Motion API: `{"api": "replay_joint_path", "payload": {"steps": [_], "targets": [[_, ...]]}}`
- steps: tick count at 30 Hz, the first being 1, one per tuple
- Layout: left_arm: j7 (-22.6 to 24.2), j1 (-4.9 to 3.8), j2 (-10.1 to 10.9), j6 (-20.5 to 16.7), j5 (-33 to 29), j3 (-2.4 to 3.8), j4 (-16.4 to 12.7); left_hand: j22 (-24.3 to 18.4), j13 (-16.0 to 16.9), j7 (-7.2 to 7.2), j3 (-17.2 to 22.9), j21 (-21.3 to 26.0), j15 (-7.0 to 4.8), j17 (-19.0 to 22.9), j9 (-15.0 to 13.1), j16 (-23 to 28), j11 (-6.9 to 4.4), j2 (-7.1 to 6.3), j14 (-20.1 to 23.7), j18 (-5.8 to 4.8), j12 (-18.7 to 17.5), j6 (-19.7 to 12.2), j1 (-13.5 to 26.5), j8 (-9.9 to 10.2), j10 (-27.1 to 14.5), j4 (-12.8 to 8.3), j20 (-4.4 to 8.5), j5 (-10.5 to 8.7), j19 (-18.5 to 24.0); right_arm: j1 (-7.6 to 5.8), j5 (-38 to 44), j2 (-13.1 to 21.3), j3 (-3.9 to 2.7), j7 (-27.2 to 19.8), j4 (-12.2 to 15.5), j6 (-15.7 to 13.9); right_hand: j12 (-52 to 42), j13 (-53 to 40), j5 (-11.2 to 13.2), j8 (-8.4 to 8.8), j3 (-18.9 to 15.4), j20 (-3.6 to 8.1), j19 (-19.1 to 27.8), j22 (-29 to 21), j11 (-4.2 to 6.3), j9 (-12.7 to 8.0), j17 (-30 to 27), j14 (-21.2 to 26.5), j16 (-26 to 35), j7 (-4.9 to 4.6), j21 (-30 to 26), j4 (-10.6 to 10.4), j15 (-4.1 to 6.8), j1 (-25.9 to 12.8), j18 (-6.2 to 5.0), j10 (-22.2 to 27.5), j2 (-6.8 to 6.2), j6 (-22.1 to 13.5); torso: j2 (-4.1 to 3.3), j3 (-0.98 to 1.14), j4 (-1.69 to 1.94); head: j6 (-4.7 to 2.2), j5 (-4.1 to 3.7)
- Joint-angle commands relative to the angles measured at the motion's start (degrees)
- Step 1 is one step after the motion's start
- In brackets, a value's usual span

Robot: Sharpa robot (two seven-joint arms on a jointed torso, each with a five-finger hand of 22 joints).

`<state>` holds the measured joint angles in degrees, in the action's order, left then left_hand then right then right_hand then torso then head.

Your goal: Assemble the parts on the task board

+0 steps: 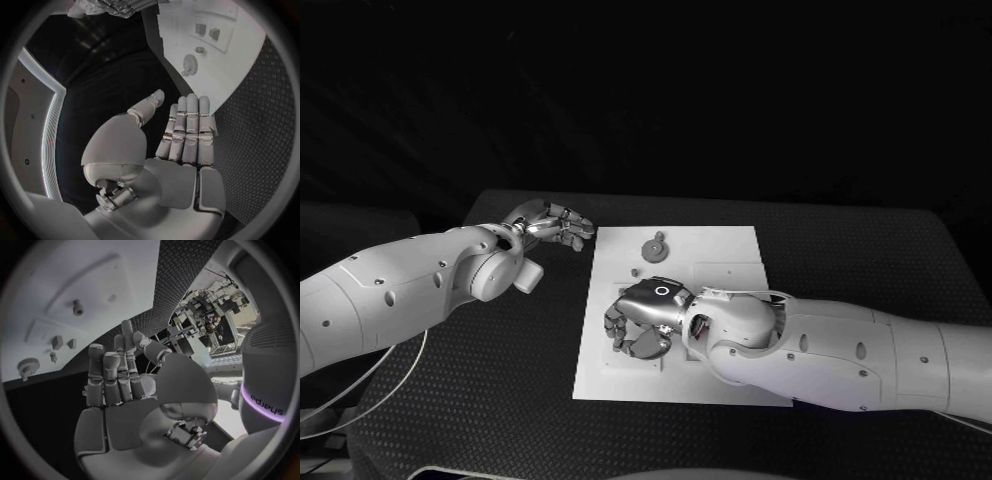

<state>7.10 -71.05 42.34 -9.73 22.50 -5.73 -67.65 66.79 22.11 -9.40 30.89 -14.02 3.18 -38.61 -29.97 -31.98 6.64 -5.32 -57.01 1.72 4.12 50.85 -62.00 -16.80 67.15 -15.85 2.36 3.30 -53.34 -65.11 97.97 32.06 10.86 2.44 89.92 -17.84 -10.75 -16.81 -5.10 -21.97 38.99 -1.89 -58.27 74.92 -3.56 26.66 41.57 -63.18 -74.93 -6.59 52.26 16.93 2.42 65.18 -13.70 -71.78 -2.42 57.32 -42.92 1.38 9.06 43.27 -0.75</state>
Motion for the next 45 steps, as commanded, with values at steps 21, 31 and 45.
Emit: {"api": "replay_joint_path", "payload": {"steps": [21,31,45], "targets": [[0.7,-0.07,0.1,0.7,-0.4,0.05,-0.3,0.1,-0.1,-0.27,-0.2,0.4,0.44,-0.2,0.1,0.4,-0.04,-0.06,-0.1,0.60,0.0,0.0,0.2,0.0,-0.4,0.2,-0.26,0.06,-0.2,0.47,5.9,-0.4,1.29,0.0,-2.6,2.7,-0.1,-0.3,-0.4,-0.23,0.3,0.37,-0.1,1.0,0.14,0.5,0.1,0.0,-0.2,-0.07,0.3,-0.1,0.41,1.1,-1.30,-0.1,0.53,0.1,0.00,-0.01,-0.04,0.78,0.57],[0.7,-0.07,0.3,0.7,-0.4,0.05,-0.4,0.1,-0.1,-0.27,-0.2,0.4,0.44,-0.3,0.1,0.4,-0.04,-0.03,-0.2,0.60,0.0,0.0,0.2,0.0,-0.4,0.2,-0.26,0.06,-0.2,0.47,6.7,-0.2,1.33,0.2,-3.9,2.8,-0.1,-0.4,-0.4,-0.23,0.4,0.38,0.0,1.0,0.15,0.5,0.2,0.1,-0.2,-0.04,0.3,-0.1,0.41,1.3,-1.30,-0.1,0.44,0.2,0.02,-0.01,-0.02,0.97,0.69],[0.7,-0.07,0.3,0.7,-0.4,0.05,-0.3,0.2,-0.1,-0.27,-0.2,0.5,0.44,-0.4,0.1,0.5,-0.04,-0.02,-0.2,0.60,0.0,0.0,0.3,0.0,-0.4,0.2,-0.26,0.06,-0.2,0.47,6.0,-0.4,1.67,-0.6,-4.5,4.1,-0.1,-0.4,-0.4,-0.22,0.3,0.38,0.0,1.1,0.15,0.5,0.2,0.1,-0.2,-0.03,0.3,-0.1,0.41,1.3,-1.30,-0.2,0.41,0.2,0.02,0.00,-0.02,1.03,0.67]]}}
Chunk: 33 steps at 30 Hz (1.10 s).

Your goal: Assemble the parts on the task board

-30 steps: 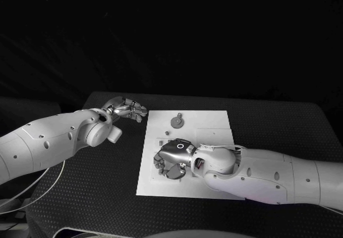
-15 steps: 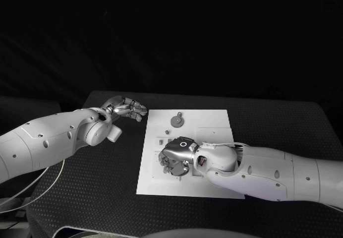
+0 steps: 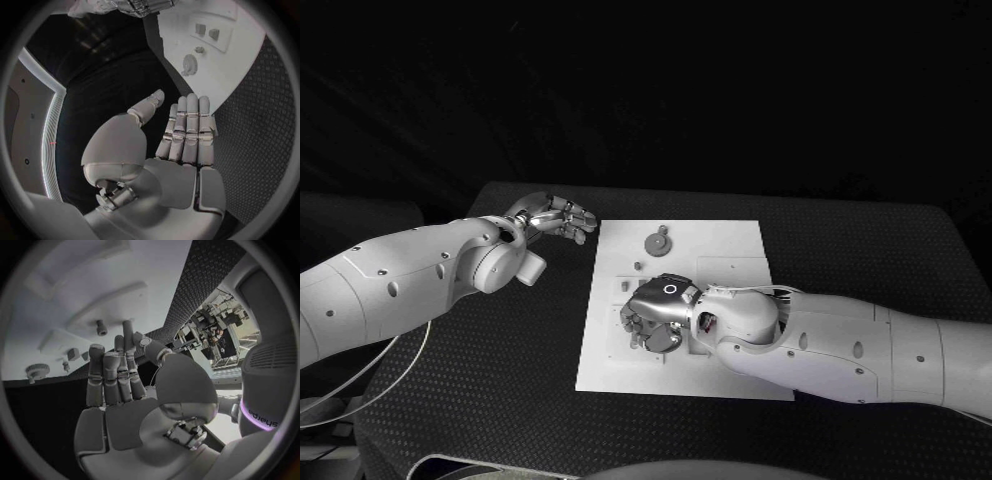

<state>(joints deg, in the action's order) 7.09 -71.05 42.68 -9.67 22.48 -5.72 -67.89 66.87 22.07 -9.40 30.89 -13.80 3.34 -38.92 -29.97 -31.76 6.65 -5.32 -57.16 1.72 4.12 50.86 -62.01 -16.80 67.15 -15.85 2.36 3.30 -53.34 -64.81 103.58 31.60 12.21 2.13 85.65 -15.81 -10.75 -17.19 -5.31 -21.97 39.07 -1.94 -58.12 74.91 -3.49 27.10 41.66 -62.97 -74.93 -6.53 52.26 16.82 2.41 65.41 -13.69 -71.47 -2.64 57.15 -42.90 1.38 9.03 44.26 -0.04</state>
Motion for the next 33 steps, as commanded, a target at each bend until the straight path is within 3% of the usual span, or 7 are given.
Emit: {"api": "replay_joint_path", "payload": {"steps": [1,12,33], "targets": [[0.7,-0.07,-0.1,0.7,-0.3,0.05,-0.1,0.1,-0.1,-0.27,-0.2,0.2,0.28,-0.1,0.1,0.3,-0.04,-0.02,0.0,0.60,0.0,0.0,0.3,0.0,-0.4,0.2,-0.26,0.06,-0.2,0.17,0.4,0.0,0.37,-0.3,-0.1,2.1,-0.1,-0.1,-0.2,-0.23,0.3,0.43,-0.1,1.1,0.09,0.1,0.1,-0.1,-0.2,-0.08,0.3,0.0,0.42,1.1,-1.31,-0.5,0.64,0.4,0.00,0.00,0.01,0.04,-0.03],[0.7,-0.06,-0.1,0.8,-0.3,0.05,0.0,0.1,-0.1,-0.27,-0.2,0.3,0.28,-0.2,0.1,0.3,-0.04,0.00,0.0,0.60,0.0,0.0,0.3,0.0,-0.4,0.2,-0.26,0.06,-0.2,0.18,0.0,0.4,0.48,-0.6,1.1,1.6,-0.1,-0.1,-0.2,-0.23,0.2,0.43,-0.1,1.1,0.10,0.1,0.1,-0.1,-0.2,-0.07,0.3,0.0,0.43,1.2,-1.31,-0.5,0.65,0.4,0.01,-0.01,0.01,0.09,0.01],[0.6,-0.06,-0.1,0.9,-0.3,0.05,-0.1,0.2,-0.1,-0.27,-0.2,0.3,0.28,-0.3,0.1,0.5,-0.04,-0.01,0.0,0.60,0.0,0.0,0.3,0.0,-0.5,0.2,-0.27,0.06,-0.2,0.18,2.2,-0.4,0.72,0.4,0.6,1.6,0.0,-0.2,-0.2,-0.20,0.2,0.43,0.0,1.1,0.12,0.1,0.1,0.0,-0.2,-0.04,0.4,0.0,0.45,1.3,-1.31,-0.6,0.67,0.5,0.00,0.01,-0.04,0.14,0.06]]}}
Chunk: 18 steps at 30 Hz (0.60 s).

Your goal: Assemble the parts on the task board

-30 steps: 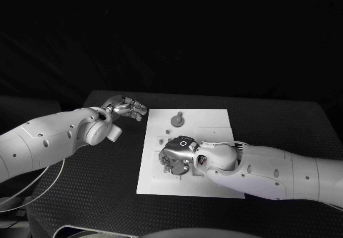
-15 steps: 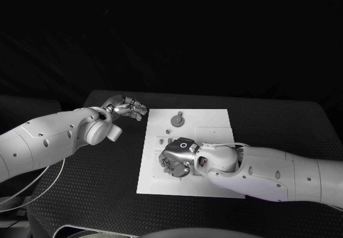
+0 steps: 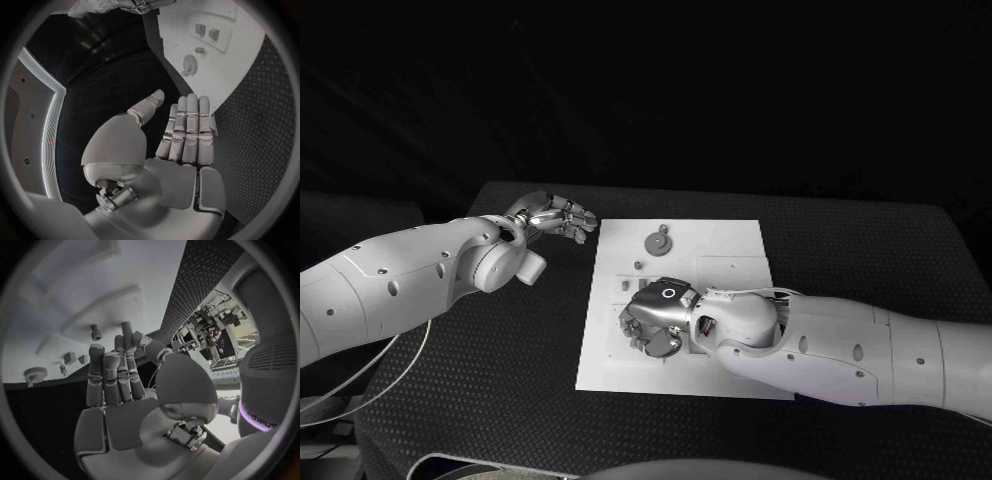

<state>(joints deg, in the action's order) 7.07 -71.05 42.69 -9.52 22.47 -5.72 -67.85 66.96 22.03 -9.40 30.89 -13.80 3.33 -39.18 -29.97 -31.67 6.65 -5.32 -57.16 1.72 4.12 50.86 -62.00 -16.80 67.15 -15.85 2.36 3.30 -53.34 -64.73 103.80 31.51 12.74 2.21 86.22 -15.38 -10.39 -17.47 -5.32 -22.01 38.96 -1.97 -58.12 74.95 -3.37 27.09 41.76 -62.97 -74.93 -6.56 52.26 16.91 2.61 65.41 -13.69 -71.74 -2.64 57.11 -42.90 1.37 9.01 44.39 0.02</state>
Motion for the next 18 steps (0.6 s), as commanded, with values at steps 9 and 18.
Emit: {"api": "replay_joint_path", "payload": {"steps": [9,18], "targets": [[0.6,-0.06,0.0,0.7,-0.3,0.05,-0.2,0.1,-0.1,-0.27,-0.2,0.4,0.29,-0.1,0.1,0.4,-0.04,-0.01,-0.1,0.60,0.0,0.0,0.3,0.0,-0.5,0.2,-0.26,0.06,-0.2,0.17,5.0,-0.9,0.91,1.2,-0.3,2.5,-0.3,0.0,-0.1,-0.16,0.3,0.47,0.0,1.1,0.00,0.1,0.1,0.0,-0.2,0.01,0.4,-0.1,0.25,1.4,-1.31,-0.3,0.46,0.6,-0.01,-0.01,0.02,0.01,-0.12],[0.6,-0.07,0.0,0.7,-0.3,0.05,-0.2,0.1,-0.1,-0.27,-0.2,0.4,0.29,-0.2,0.1,0.5,-0.04,-0.02,-0.1,0.60,0.0,0.0,0.3,0.0,-0.5,0.2,-0.27,0.06,-0.2,0.17,2.9,-1.0,1.00,0.1,-0.2,2.9,-0.1,0.0,-0.1,0.04,0.1,0.35,0.3,1.0,-0.12,0.1,0.1,0.2,-0.1,-0.11,0.4,-0.2,0.14,1.1,-1.31,-0.1,0.15,0.4,-0.01,0.01,-0.02,0.04,-0.12]]}}
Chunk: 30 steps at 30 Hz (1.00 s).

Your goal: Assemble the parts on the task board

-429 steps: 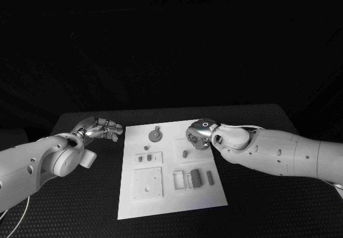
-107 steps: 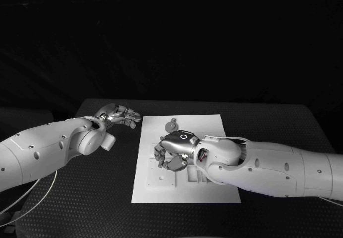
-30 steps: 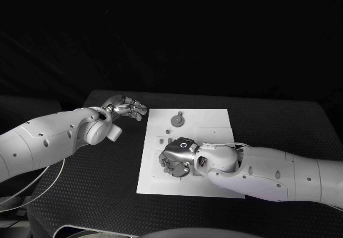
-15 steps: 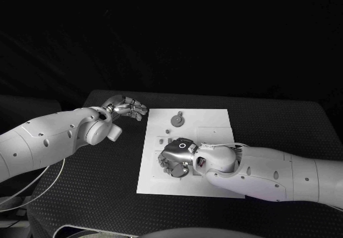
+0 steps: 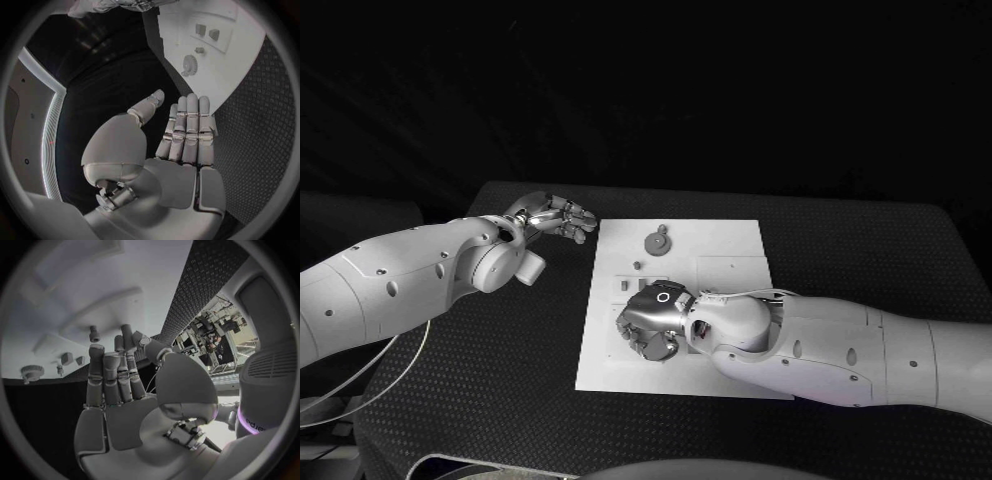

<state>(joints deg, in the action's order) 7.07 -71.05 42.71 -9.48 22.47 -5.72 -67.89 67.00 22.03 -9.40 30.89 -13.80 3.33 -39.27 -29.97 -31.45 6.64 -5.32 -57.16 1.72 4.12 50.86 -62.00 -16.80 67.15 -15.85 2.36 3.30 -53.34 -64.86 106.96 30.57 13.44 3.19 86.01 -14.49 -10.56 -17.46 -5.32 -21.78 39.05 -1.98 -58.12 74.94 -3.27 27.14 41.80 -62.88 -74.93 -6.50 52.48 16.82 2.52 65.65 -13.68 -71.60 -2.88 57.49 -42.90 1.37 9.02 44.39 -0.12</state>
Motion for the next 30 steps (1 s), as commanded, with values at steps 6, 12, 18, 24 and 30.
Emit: {"api": "replay_joint_path", "payload": {"steps": [6,12,18,24,30], "targets": [[0.6,-0.07,0.0,0.7,-0.3,0.05,-0.2,0.1,-0.1,-0.26,-0.2,0.4,0.29,-0.1,0.1,0.3,-0.04,-0.03,-0.1,0.61,0.0,0.0,0.3,0.0,-0.5,0.2,-0.27,0.06,-0.2,0.30,-1.5,-0.1,0.31,-0.8,-0.3,0.9,1.4,0.1,-0.1,1.08,-0.6,-0.09,0.9,1.0,-1.03,-0.5,0.1,0.8,0.2,-0.94,-0.1,-0.2,-0.55,-0.3,-1.32,1.5,-1.84,-1.6,-0.01,0.00,-0.01,0.00,-0.03],[0.5,-0.07,0.1,0.6,-0.3,0.05,-0.2,0.1,-0.1,-0.26,-0.2,0.4,0.29,-0.1,0.1,0.3,-0.04,-0.03,-0.1,0.61,0.0,0.0,0.3,0.0,-0.5,0.2,-0.27,0.06,-0.2,0.30,-2.8,0.0,0.32,-1.1,-0.4,-0.4,3.0,0.3,-0.2,2.86,-0.8,-0.61,1.4,0.9,-2.07,-1.4,0.4,1.8,0.1,-2.10,-0.4,-0.7,-1.59,-1.5,-1.32,3.8,-5.02,-4.1,-0.02,0.02,-0.01,-0.03,-0.06],[0.5,-0.07,0.1,0.6,-0.3,0.05,-0.2,0.1,-0.1,-0.26,-0.2,0.4,0.29,-0.2,0.1,0.3,-0.03,-0.04,-0.1,0.61,0.0,0.0,0.3,0.0,-0.5,0.2,-0.27,0.06,-0.2,0.30,-3.4,0.2,0.32,-1.3,-0.3,-1.5,3.8,0.3,-0.1,3.84,-0.7,-0.75,1.5,0.9,-2.69,-2.0,0.6,2.2,-0.2,-2.86,-0.4,-1.1,-2.14,-1.9,-1.32,5.2,-6.72,-5.7,0.00,0.02,0.00,-0.10,-0.12],[0.5,-0.07,0.1,0.6,-0.3,0.05,-0.2,0.1,-0.1,-0.26,-0.2,0.4,0.29,-0.2,0.1,0.3,-0.03,-0.05,-0.1,0.61,0.0,0.0,0.3,0.0,-0.5,0.2,-0.27,0.06,-0.2,0.30,-3.5,0.2,0.32,-1.4,-0.3,-1.9,3.9,0.2,-0.1,4.00,-0.7,-0.76,1.5,0.9,-2.80,-2.1,0.6,2.2,-0.2,-2.86,-0.4,-1.2,-2.25,-1.9,-1.32,5.4,-6.98,-6.0,0.00,0.02,0.00,-0.10,-0.12],[0.5,-0.07,0.1,0.7,-0.3,0.05,-0.2,0.1,-0.1,-0.26,-0.2,0.4,0.29,-0.2,0.1,0.4,-0.03,-0.05,-0.1,0.61,0.0,0.0,0.3,0.0,-0.5,0.2,-0.27,0.06,-0.2,0.30,-3.9,0.4,0.31,-1.5,-0.2,-4.1,3.9,0.2,-0.1,4.03,-0.6,-0.75,1.4,0.9,-2.81,-2.1,0.6,2.2,-0.3,-2.90,-0.4,-1.2,-2.27,-1.9,-1.32,5.5,-7.02,-6.1,-0.02,0.03,0.00,-0.10,-0.17]]}}
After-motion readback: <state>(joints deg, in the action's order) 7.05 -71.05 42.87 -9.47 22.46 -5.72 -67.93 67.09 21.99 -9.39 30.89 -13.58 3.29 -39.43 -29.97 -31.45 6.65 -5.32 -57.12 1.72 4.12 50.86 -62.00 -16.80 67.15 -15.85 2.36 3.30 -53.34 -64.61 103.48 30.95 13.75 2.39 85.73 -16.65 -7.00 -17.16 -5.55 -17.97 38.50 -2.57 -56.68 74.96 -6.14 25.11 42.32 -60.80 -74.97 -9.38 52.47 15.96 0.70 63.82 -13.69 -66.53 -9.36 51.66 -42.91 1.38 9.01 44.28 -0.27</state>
